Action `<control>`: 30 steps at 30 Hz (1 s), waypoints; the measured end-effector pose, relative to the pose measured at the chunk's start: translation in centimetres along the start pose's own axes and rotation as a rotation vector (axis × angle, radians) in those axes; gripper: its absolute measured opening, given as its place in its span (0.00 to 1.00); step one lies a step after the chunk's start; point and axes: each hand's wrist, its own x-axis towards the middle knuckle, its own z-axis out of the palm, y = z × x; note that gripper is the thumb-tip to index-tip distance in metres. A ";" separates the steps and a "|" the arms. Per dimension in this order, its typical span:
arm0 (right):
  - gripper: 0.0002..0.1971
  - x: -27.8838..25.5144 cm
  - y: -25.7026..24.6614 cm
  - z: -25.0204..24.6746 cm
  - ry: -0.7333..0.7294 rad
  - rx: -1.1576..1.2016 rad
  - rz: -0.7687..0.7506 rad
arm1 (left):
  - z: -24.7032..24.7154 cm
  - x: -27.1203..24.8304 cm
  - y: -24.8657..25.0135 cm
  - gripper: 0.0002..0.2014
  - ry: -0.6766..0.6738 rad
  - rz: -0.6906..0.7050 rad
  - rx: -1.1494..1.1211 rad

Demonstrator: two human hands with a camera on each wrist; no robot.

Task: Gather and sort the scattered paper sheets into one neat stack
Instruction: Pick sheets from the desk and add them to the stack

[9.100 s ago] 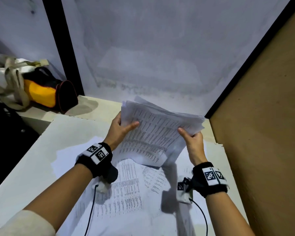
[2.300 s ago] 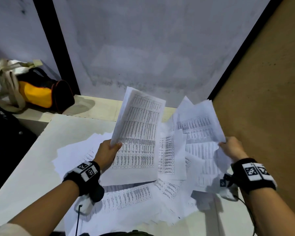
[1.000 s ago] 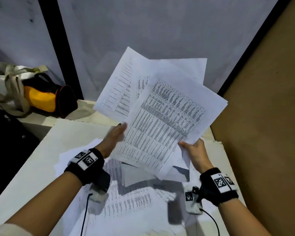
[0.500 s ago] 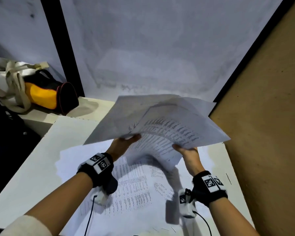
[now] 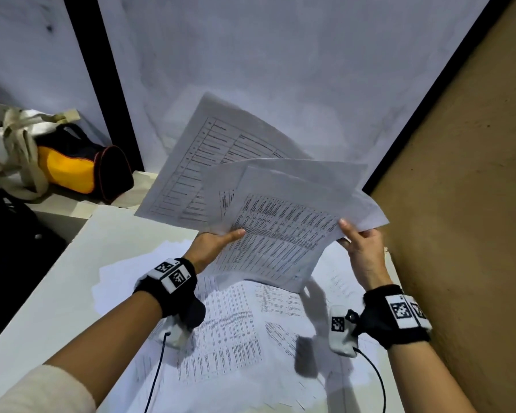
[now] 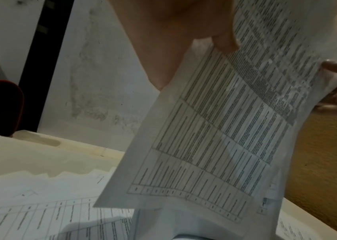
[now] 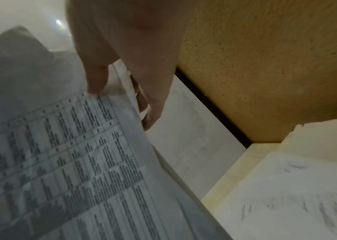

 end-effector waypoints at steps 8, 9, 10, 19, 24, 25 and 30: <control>0.16 1.0 -9.8 5.7 0.075 -0.747 -0.769 | 0.2 0.5 -0.6 0.24 0.017 0.034 -0.039; 0.17 0.8 -10.8 7.6 -0.047 -0.809 -0.834 | 0.3 0.4 -0.5 0.16 0.027 0.038 -0.042; 0.19 0.8 -11.7 9.4 -0.156 -0.842 -0.862 | 0.5 0.4 -0.3 0.11 0.037 0.049 -0.031; 0.08 4.0 -13.1 12.4 -0.342 -1.022 -0.559 | 0.3 0.6 -0.4 0.26 0.041 0.143 -0.089; 0.07 4.6 -10.4 3.3 -0.064 -0.537 -0.303 | 0.4 0.8 -0.2 0.09 0.030 0.168 -0.114; 0.08 4.4 -9.2 1.6 -0.007 -0.454 -0.243 | 0.3 0.8 -0.3 0.12 0.023 0.174 -0.130; 0.10 2.1 -2.8 -1.4 0.033 -0.304 -0.005 | 0.0 1.0 -1.1 0.34 0.040 0.188 -0.137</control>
